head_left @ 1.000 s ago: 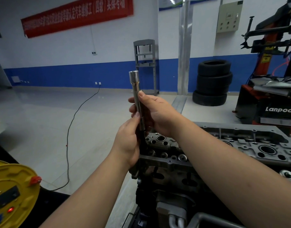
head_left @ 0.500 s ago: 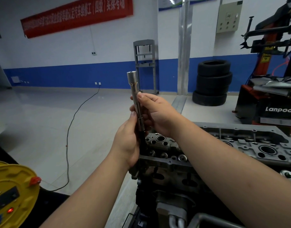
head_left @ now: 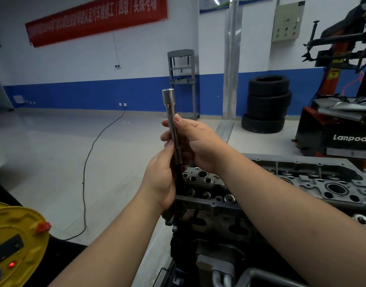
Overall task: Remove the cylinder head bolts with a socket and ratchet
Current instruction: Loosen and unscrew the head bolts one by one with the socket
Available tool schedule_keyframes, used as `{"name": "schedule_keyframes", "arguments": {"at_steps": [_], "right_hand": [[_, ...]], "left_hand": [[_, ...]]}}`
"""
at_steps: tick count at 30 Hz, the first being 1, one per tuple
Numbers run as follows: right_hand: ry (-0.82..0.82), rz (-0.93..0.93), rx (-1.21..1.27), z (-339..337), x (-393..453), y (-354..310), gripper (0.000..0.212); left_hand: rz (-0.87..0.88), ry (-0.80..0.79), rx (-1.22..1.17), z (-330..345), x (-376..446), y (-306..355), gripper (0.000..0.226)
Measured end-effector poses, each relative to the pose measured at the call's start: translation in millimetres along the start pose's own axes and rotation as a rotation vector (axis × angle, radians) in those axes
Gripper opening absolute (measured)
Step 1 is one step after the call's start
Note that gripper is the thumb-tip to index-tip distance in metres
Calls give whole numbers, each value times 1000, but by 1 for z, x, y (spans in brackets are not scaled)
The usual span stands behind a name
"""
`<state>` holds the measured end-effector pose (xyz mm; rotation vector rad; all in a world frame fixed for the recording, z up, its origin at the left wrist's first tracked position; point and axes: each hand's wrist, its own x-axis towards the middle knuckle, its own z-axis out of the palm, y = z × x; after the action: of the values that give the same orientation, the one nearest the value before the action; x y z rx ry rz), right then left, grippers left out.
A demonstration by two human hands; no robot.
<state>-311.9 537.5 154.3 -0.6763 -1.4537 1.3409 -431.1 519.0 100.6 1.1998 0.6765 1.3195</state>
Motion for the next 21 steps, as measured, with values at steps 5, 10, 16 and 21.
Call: {"name": "schedule_keyframes", "arguments": {"at_steps": [5, 10, 16, 21], "right_hand": [[8, -31, -31, 0, 0, 1, 28], [67, -55, -92, -1, 1, 3, 27], [6, -36, -7, 0, 1, 3, 25], [42, -64, -9, 0, 2, 3, 16]], "left_hand": [[6, 95, -56, 1, 0, 1, 30], [3, 79, -54, 0, 1, 1, 31], [-13, 22, -6, -1, 1, 0, 41], [13, 148, -93, 3, 1, 1, 28]]}}
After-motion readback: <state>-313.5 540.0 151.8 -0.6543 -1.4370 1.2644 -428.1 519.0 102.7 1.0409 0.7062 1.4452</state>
